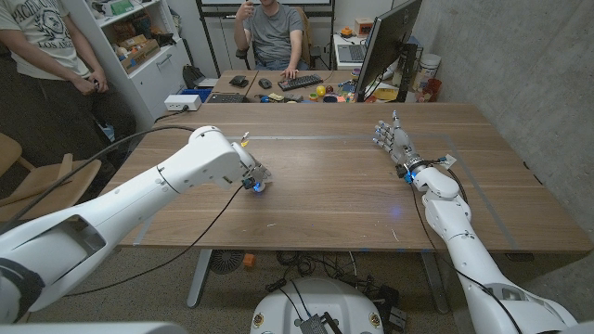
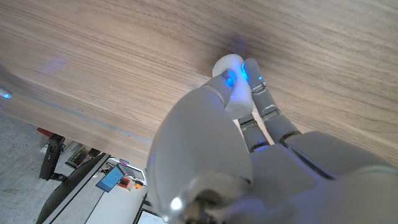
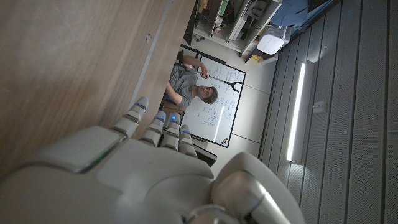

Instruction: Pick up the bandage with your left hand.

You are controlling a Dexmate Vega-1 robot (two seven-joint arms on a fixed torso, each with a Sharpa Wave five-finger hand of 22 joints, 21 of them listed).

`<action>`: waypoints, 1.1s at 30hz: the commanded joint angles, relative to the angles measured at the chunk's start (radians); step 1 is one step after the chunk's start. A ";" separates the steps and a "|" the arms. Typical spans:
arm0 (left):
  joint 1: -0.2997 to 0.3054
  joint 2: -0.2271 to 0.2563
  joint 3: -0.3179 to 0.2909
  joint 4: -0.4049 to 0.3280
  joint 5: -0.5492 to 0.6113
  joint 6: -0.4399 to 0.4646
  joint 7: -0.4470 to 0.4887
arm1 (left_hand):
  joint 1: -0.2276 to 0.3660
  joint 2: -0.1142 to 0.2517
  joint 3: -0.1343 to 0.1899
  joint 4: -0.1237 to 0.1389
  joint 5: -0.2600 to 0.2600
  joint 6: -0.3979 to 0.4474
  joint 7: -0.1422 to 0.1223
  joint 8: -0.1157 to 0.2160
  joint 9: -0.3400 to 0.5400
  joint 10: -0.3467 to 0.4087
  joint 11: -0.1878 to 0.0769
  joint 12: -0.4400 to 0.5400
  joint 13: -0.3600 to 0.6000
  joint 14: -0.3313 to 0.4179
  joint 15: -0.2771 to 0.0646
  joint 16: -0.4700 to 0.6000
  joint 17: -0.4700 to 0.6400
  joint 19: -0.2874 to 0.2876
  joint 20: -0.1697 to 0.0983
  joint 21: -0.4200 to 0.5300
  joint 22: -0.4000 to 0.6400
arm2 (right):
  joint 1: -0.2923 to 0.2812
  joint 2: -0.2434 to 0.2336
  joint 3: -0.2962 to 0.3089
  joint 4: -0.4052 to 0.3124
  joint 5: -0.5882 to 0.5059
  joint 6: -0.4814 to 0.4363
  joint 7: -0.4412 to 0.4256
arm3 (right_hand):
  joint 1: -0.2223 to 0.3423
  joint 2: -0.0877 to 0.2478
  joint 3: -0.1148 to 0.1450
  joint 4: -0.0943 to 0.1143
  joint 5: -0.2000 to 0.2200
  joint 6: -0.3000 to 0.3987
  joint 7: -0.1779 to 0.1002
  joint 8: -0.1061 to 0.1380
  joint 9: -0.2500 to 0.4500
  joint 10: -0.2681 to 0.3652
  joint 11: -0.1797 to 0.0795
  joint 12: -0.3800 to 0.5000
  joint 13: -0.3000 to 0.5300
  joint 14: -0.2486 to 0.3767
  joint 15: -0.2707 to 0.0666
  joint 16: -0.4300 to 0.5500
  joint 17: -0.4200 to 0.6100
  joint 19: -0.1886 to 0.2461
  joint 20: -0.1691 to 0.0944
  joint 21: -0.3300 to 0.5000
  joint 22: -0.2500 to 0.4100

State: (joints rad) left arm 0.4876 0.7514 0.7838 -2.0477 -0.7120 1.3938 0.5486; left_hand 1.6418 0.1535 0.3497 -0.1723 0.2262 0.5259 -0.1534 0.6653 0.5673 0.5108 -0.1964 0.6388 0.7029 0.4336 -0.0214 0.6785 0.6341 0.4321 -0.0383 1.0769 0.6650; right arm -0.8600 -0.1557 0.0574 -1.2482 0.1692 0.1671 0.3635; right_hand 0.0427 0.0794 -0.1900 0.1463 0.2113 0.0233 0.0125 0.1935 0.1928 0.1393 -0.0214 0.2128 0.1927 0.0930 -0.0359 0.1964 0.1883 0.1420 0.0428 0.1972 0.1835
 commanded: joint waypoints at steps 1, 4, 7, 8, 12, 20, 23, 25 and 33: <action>-0.017 -0.022 0.032 0.003 0.107 -0.001 0.006 | 0.036 0.003 -0.014 0.006 0.007 0.037 0.011 0.136 0.147 0.026 0.015 0.113 0.139 0.055 -0.128 0.283 0.210 0.023 -0.091 0.043 -0.028 | 0.011 0.003 -0.003 0.011 -0.003 -0.009 -0.015 | 0.003 0.014 -0.007 0.002 0.006 0.005 -0.002 0.006 0.003 0.007 -0.001 0.004 0.006 0.002 -0.034 0.001 0.004 0.001 0.004 0.008 0.004; -0.010 -0.018 0.037 -0.010 0.148 -0.021 -0.004 | 0.045 -0.001 -0.022 0.003 0.010 0.045 0.027 0.269 0.312 0.036 0.011 0.179 0.215 0.064 -0.118 0.300 0.180 0.044 -0.117 0.065 -0.059 | 0.013 0.002 -0.004 0.015 -0.001 -0.009 -0.013 | 0.003 0.014 -0.007 0.002 0.006 0.005 -0.002 0.005 0.003 0.007 -0.001 0.004 0.006 0.002 -0.034 0.001 0.004 0.001 0.004 0.008 0.004; -0.004 -0.009 0.042 -0.024 0.182 -0.047 -0.024 | 0.045 -0.004 -0.023 0.003 0.012 0.044 0.031 0.300 0.353 0.047 0.012 0.178 0.200 0.070 -0.117 0.301 0.169 0.051 -0.122 0.067 -0.069 | 0.017 0.002 -0.004 0.021 0.000 -0.007 -0.012 | 0.003 0.014 -0.007 0.002 0.006 0.006 -0.002 0.006 0.003 0.008 -0.001 0.004 0.006 0.002 -0.034 0.001 0.004 0.001 0.004 0.008 0.004; 0.006 -0.009 0.030 -0.029 0.187 -0.060 -0.028 | 0.044 -0.005 -0.023 0.003 0.012 0.045 0.032 0.305 0.359 0.047 0.012 0.177 0.197 0.071 -0.116 0.302 0.167 0.052 -0.123 0.067 -0.071 | 0.017 0.001 -0.005 0.023 -0.001 -0.007 -0.011 | 0.003 0.014 -0.007 0.002 0.006 0.006 -0.002 0.006 0.003 0.008 -0.001 0.004 0.006 0.002 -0.033 0.001 0.004 0.002 0.004 0.008 0.004; 0.018 -0.001 -0.008 -0.063 0.196 -0.074 -0.058 | 0.047 -0.008 -0.024 0.002 0.014 0.045 0.034 0.342 0.408 0.057 0.016 0.181 0.187 0.077 -0.116 0.304 0.154 0.052 -0.128 0.064 -0.087 | 0.022 -0.001 -0.006 0.033 0.000 -0.003 -0.005 | 0.003 0.014 -0.007 0.002 0.006 0.005 -0.003 0.006 0.003 0.007 -0.001 0.004 0.006 0.003 -0.034 0.001 0.004 0.001 0.004 0.008 0.004; -0.007 -0.029 -0.046 -0.096 0.221 -0.037 -0.085 | 0.045 -0.014 -0.025 0.002 0.018 0.067 0.035 0.347 0.394 0.059 0.015 0.186 0.182 0.081 -0.109 0.308 0.142 0.048 -0.134 0.051 -0.108 | 0.027 0.001 -0.008 0.041 0.006 -0.001 -0.001 | 0.004 0.015 -0.007 0.002 0.006 0.006 -0.002 0.006 0.003 0.007 -0.001 0.004 0.006 0.002 -0.034 0.001 0.004 0.001 0.004 0.008 0.004; -0.028 -0.035 -0.064 -0.113 0.224 -0.005 -0.093 | 0.044 -0.014 -0.025 0.003 0.020 0.066 0.035 0.343 0.387 0.058 0.016 0.185 0.177 0.082 -0.106 0.310 0.139 0.045 -0.136 0.045 -0.115 | 0.027 0.002 -0.008 0.041 0.007 -0.002 -0.001 | 0.004 0.015 -0.007 0.002 0.006 0.006 -0.003 0.006 0.003 0.007 -0.001 0.004 0.006 0.003 -0.033 0.001 0.004 0.001 0.004 0.008 0.004; -0.050 -0.023 -0.073 -0.127 0.211 0.002 -0.104 | 0.044 -0.015 -0.025 0.003 0.021 0.064 0.038 0.342 0.385 0.058 0.013 0.185 0.175 0.083 -0.105 0.311 0.137 0.042 -0.137 0.040 -0.121 | 0.027 0.002 -0.008 0.042 0.007 0.001 -0.001 | 0.004 0.016 -0.007 0.002 0.006 0.005 -0.003 0.006 0.003 0.007 -0.001 0.004 0.006 0.002 -0.033 0.001 0.004 0.001 0.004 0.008 0.004; -0.319 0.100 0.064 -0.135 -0.291 0.002 0.285 | 0.039 -0.017 -0.028 0.005 0.024 0.070 0.033 0.337 0.368 0.054 0.023 0.193 0.180 0.077 -0.091 0.321 0.134 0.034 -0.144 0.018 -0.144 | 0.025 0.006 -0.003 0.041 0.009 0.003 -0.011 | 0.005 0.017 -0.007 0.002 0.006 0.005 -0.003 0.006 0.003 0.007 0.000 0.004 0.006 0.003 -0.034 0.001 0.004 0.001 0.004 0.008 0.004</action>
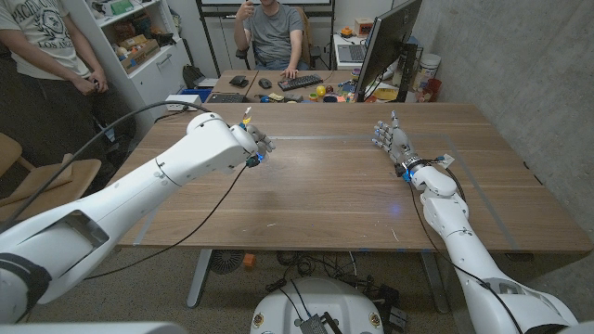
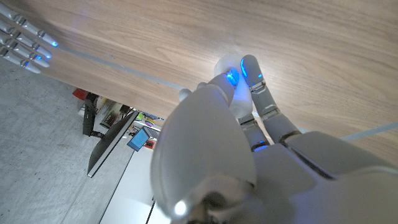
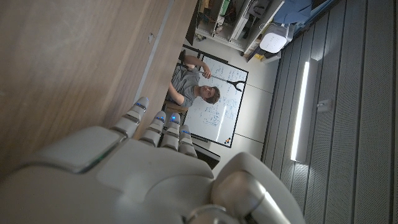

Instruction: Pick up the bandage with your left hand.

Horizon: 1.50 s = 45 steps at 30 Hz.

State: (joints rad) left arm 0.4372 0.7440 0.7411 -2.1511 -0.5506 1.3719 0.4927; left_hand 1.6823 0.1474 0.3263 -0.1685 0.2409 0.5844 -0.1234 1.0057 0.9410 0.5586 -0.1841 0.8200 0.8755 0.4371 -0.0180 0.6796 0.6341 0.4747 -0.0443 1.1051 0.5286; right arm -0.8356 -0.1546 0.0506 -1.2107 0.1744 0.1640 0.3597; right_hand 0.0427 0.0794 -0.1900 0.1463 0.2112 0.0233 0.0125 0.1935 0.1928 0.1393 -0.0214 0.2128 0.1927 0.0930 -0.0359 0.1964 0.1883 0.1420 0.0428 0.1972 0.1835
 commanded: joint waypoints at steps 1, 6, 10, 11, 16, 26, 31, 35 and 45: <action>-0.319 0.122 0.135 -0.027 -0.543 0.024 0.410 | -0.001 -0.011 -0.005 0.001 0.009 0.012 0.002 -0.003 -0.005 0.006 0.011 0.012 0.007 0.074 -0.094 0.320 0.134 -0.009 -0.138 -0.011 -0.007 | 0.000 0.005 0.004 0.003 0.004 0.006 -0.008 | 0.005 0.017 -0.007 0.002 0.006 0.006 -0.002 0.006 0.003 0.007 0.000 0.004 0.006 0.002 -0.034 0.001 0.004 0.001 0.004 0.008 0.004; -0.499 0.168 0.208 -0.041 -0.825 0.024 0.624 | 0.003 -0.010 -0.003 -0.001 0.011 0.023 0.002 -0.001 -0.011 0.008 0.010 0.012 0.002 0.070 -0.092 0.325 0.134 -0.010 -0.141 -0.021 -0.017 | -0.003 0.007 0.007 0.001 0.005 0.006 -0.011 | 0.006 0.018 -0.007 0.001 0.006 0.005 -0.003 0.006 0.003 0.006 0.000 0.004 0.006 0.003 -0.034 0.001 0.004 0.001 0.004 0.008 0.004; -0.605 0.194 0.257 -0.074 -0.877 0.024 0.624 | 0.004 -0.010 -0.003 -0.001 0.013 0.029 0.003 -0.001 -0.017 0.009 0.010 0.014 -0.001 0.067 -0.093 0.328 0.132 -0.009 -0.143 -0.028 -0.026 | -0.006 0.010 0.008 -0.002 0.008 0.006 -0.010 | 0.006 0.018 -0.007 0.001 0.006 0.006 -0.003 0.006 0.003 0.007 0.000 0.004 0.006 0.003 -0.033 0.001 0.004 0.001 0.004 0.008 0.004; -0.626 0.198 0.268 -0.080 -0.888 0.024 0.624 | 0.005 -0.010 -0.003 -0.002 0.013 0.029 0.001 -0.002 -0.018 0.010 0.010 0.014 -0.002 0.067 -0.093 0.329 0.132 -0.009 -0.143 -0.028 -0.027 | -0.007 0.011 0.008 -0.003 0.008 0.006 -0.011 | 0.006 0.018 -0.007 0.001 0.006 0.006 -0.003 0.006 0.003 0.007 0.001 0.004 0.006 0.003 -0.034 0.001 0.004 0.001 0.004 0.008 0.004; -0.690 0.201 0.318 -0.086 -0.919 0.024 0.624 | 0.004 -0.010 -0.003 -0.001 0.015 0.033 -0.003 -0.001 -0.022 0.010 0.005 0.017 -0.002 0.065 -0.091 0.333 0.129 -0.008 -0.146 -0.038 -0.038 | -0.011 0.015 0.011 -0.010 0.009 0.000 -0.015 | 0.007 0.019 -0.006 0.001 0.006 0.006 -0.003 0.006 0.003 0.007 -0.002 0.004 0.006 0.003 -0.034 0.001 0.004 0.001 0.004 0.008 0.004; -0.674 0.201 0.328 -0.081 -0.912 0.024 0.624 | 0.002 -0.010 -0.004 0.000 0.019 0.034 -0.004 0.003 -0.022 0.009 0.007 0.020 -0.006 0.062 -0.090 0.338 0.125 -0.003 -0.148 -0.052 -0.055 | -0.022 0.010 0.011 -0.025 0.005 -0.002 -0.009 | 0.008 0.021 -0.005 0.001 0.006 0.006 -0.002 0.006 0.003 0.007 -0.002 0.004 0.006 0.004 -0.032 0.002 0.004 0.001 0.004 0.008 0.004; -0.667 0.208 0.312 -0.083 -0.926 0.024 0.624 | 0.003 -0.010 -0.003 0.000 0.021 0.036 -0.002 0.001 -0.029 0.009 0.007 0.020 -0.009 0.061 -0.091 0.340 0.122 0.000 -0.149 -0.058 -0.063 | -0.024 0.010 0.011 -0.029 0.003 -0.003 -0.009 | 0.009 0.021 -0.005 0.001 0.006 0.006 -0.002 0.006 0.003 0.007 -0.001 0.004 0.006 0.004 -0.033 0.002 0.004 0.001 0.004 0.008 0.004; -0.678 0.208 0.325 -0.072 -0.940 0.024 0.624 | 0.002 -0.009 -0.004 0.000 0.023 0.038 0.000 0.002 -0.030 0.010 0.006 0.024 -0.009 0.060 -0.093 0.343 0.118 0.003 -0.150 -0.064 -0.071 | -0.026 0.010 0.011 -0.033 0.002 -0.007 -0.010 | 0.009 0.022 -0.005 0.001 0.005 0.006 -0.003 0.006 0.003 0.008 -0.001 0.005 0.006 0.004 -0.034 0.002 0.004 0.001 0.004 0.008 0.004; -0.705 0.208 0.354 -0.061 -0.963 0.024 0.624 | -0.005 -0.012 -0.004 0.007 0.036 0.042 0.000 -0.003 -0.051 0.000 0.004 0.024 -0.020 0.057 -0.104 0.346 0.106 0.015 -0.147 -0.075 -0.089 | -0.033 0.012 0.011 -0.043 0.000 -0.009 -0.012 | 0.010 0.023 -0.004 0.001 0.005 0.006 -0.003 0.006 0.003 0.008 0.000 0.005 0.006 0.004 -0.034 0.002 0.004 0.002 0.004 0.009 0.004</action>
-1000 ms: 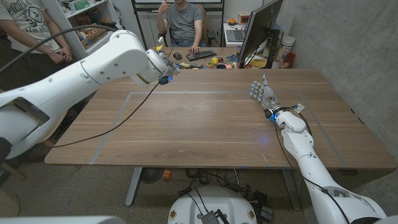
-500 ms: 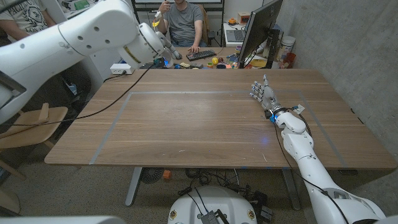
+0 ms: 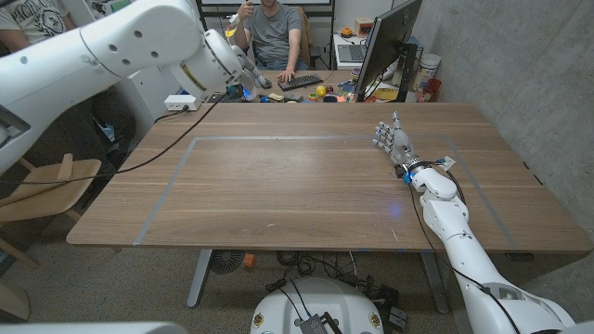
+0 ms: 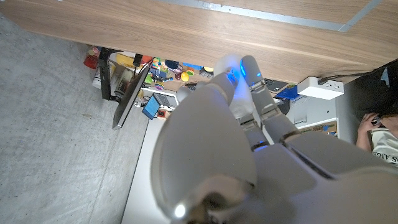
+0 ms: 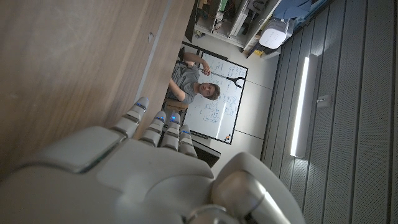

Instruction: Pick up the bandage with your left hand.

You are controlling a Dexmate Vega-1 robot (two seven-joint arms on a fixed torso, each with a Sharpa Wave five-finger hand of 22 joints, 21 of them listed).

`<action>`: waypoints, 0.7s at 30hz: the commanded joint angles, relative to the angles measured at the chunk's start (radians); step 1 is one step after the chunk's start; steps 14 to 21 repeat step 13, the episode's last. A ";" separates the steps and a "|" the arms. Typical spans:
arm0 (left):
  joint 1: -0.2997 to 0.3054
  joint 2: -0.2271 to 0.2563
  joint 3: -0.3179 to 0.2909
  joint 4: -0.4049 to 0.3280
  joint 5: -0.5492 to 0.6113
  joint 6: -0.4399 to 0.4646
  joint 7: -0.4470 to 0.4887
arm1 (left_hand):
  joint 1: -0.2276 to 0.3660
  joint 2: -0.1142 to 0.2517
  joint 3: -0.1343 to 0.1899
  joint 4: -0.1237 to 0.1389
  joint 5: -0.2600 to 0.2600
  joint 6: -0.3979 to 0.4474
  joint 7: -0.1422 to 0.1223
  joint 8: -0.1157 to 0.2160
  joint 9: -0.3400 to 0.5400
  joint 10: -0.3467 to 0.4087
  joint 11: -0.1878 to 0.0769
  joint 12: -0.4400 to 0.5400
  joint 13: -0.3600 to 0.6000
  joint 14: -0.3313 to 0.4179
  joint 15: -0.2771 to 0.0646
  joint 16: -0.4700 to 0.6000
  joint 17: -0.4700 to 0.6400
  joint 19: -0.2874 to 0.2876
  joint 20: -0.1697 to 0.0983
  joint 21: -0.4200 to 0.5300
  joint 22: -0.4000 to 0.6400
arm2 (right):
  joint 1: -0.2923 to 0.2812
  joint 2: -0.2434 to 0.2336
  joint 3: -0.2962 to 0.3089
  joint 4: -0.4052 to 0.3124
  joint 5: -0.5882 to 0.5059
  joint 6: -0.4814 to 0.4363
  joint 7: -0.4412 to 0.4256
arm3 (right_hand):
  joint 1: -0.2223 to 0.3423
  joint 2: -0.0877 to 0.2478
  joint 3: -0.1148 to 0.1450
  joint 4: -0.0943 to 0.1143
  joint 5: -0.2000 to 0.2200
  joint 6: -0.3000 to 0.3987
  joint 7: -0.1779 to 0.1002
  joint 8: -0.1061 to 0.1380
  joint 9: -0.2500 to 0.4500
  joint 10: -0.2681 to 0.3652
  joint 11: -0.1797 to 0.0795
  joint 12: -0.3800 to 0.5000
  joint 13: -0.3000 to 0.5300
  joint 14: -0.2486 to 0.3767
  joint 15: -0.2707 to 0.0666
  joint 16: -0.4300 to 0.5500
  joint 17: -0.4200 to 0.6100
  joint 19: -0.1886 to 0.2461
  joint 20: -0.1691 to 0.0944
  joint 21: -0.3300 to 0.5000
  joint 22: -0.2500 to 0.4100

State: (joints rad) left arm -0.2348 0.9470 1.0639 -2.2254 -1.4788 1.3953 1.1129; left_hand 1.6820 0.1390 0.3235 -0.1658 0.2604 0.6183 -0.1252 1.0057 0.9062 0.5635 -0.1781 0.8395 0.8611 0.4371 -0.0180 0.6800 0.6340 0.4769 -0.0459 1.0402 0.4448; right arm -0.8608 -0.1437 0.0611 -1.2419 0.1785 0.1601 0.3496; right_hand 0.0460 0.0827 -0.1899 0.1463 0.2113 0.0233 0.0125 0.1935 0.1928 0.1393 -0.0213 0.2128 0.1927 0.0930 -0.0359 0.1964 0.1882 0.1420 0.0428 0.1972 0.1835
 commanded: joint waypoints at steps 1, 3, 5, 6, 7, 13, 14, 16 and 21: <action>-0.028 0.005 0.025 0.013 -0.037 0.001 0.004 | -0.006 -0.003 -0.002 0.005 0.017 0.009 0.002 -0.003 -0.016 -0.004 0.000 0.005 -0.006 0.058 -0.103 0.346 0.106 0.013 -0.145 -0.010 -0.005 | -0.009 0.002 0.001 -0.013 -0.003 -0.007 -0.002 | 0.007 0.020 -0.004 0.001 0.005 0.006 -0.003 0.006 0.003 0.007 -0.002 0.004 0.006 0.004 -0.034 0.002 0.004 0.002 0.004 0.009 0.004; -0.021 0.006 0.017 0.012 -0.037 0.001 0.004 | -0.006 -0.003 -0.002 0.005 0.017 0.011 0.001 -0.002 -0.017 -0.004 -0.001 0.005 -0.006 0.058 -0.103 0.347 0.106 0.013 -0.146 -0.011 -0.006 | -0.009 0.002 0.001 -0.013 -0.003 -0.004 0.000 | 0.007 0.020 -0.004 0.001 0.005 0.006 -0.002 0.006 0.003 0.008 -0.002 0.005 0.006 0.004 -0.033 0.001 0.004 0.002 0.004 0.008 0.004; -0.027 0.008 0.024 0.011 -0.042 0.001 0.004 | -0.006 -0.003 -0.002 0.005 0.017 0.011 0.001 -0.002 -0.017 -0.004 -0.001 0.005 -0.006 0.058 -0.103 0.347 0.106 0.013 -0.146 -0.011 -0.006 | -0.010 0.002 0.001 -0.015 -0.004 -0.005 -0.002 | 0.007 0.020 -0.004 0.001 0.005 0.006 -0.003 0.006 0.003 0.008 -0.001 0.005 0.006 0.004 -0.033 0.002 0.004 0.001 0.004 0.008 0.004; -0.028 0.009 0.024 0.006 -0.041 0.001 0.004 | -0.082 -0.070 0.112 -0.003 0.149 0.009 -0.001 0.023 -0.055 -0.021 -0.002 0.059 -0.053 0.110 -0.133 0.251 0.067 0.045 -0.149 -0.066 0.081 | -0.010 0.001 0.001 -0.015 -0.004 -0.004 0.000 | 0.008 0.020 -0.004 0.001 0.005 0.006 -0.003 0.006 0.003 0.008 -0.001 0.005 0.006 0.005 -0.033 0.002 0.004 0.002 0.004 0.008 0.004; -0.028 0.009 0.024 0.006 -0.041 0.001 0.004 | -0.061 -0.037 0.055 -0.001 0.106 0.008 -0.002 0.025 -0.057 -0.020 -0.002 0.064 -0.055 0.084 -0.124 0.328 0.113 0.044 -0.151 -0.075 0.066 | -0.010 0.001 0.001 -0.015 -0.004 -0.004 0.000 | 0.008 0.021 -0.004 0.001 0.005 0.006 -0.003 0.006 0.003 0.008 -0.001 0.005 0.006 0.004 -0.033 0.002 0.004 0.001 0.004 0.008 0.004; -0.027 0.016 0.022 -0.009 -0.038 0.001 0.004 | -0.061 -0.037 0.053 0.000 0.104 0.008 -0.001 0.025 -0.057 -0.020 -0.002 0.063 -0.056 0.084 -0.123 0.331 0.114 0.044 -0.151 -0.075 0.066 | -0.014 0.001 0.002 -0.021 -0.004 -0.006 0.001 | 0.008 0.021 -0.004 0.001 0.005 0.007 -0.003 0.007 0.003 0.008 -0.001 0.005 0.006 0.005 -0.033 0.002 0.004 0.002 0.004 0.009 0.004; -0.027 0.016 0.022 -0.009 -0.038 0.001 0.004 | -0.061 -0.037 0.053 0.000 0.104 0.008 -0.001 0.025 -0.057 -0.020 -0.002 0.063 -0.056 0.084 -0.123 0.331 0.114 0.044 -0.151 -0.075 0.066 | -0.014 0.001 0.002 -0.021 -0.004 -0.006 0.001 | 0.008 0.021 -0.004 0.001 0.005 0.007 -0.003 0.007 0.003 0.008 -0.001 0.005 0.006 0.005 -0.033 0.002 0.004 0.002 0.004 0.009 0.004; -0.027 0.016 0.022 -0.009 -0.038 0.001 0.004 | -0.061 -0.037 0.053 0.000 0.104 0.008 -0.001 0.025 -0.057 -0.020 -0.002 0.063 -0.056 0.084 -0.123 0.331 0.114 0.044 -0.151 -0.075 0.066 | -0.014 0.001 0.002 -0.021 -0.004 -0.006 0.001 | 0.008 0.021 -0.004 0.001 0.005 0.007 -0.003 0.007 0.003 0.008 -0.001 0.005 0.006 0.005 -0.033 0.002 0.004 0.002 0.004 0.009 0.004; -0.027 0.016 0.022 -0.009 -0.038 0.001 0.004 | -0.061 -0.037 0.053 0.000 0.104 0.008 -0.001 0.025 -0.057 -0.020 -0.002 0.063 -0.056 0.084 -0.123 0.331 0.114 0.044 -0.151 -0.075 0.066 | -0.014 0.001 0.002 -0.021 -0.004 -0.006 0.001 | 0.008 0.021 -0.004 0.001 0.005 0.007 -0.003 0.007 0.003 0.008 -0.001 0.005 0.006 0.005 -0.033 0.002 0.004 0.002 0.004 0.009 0.004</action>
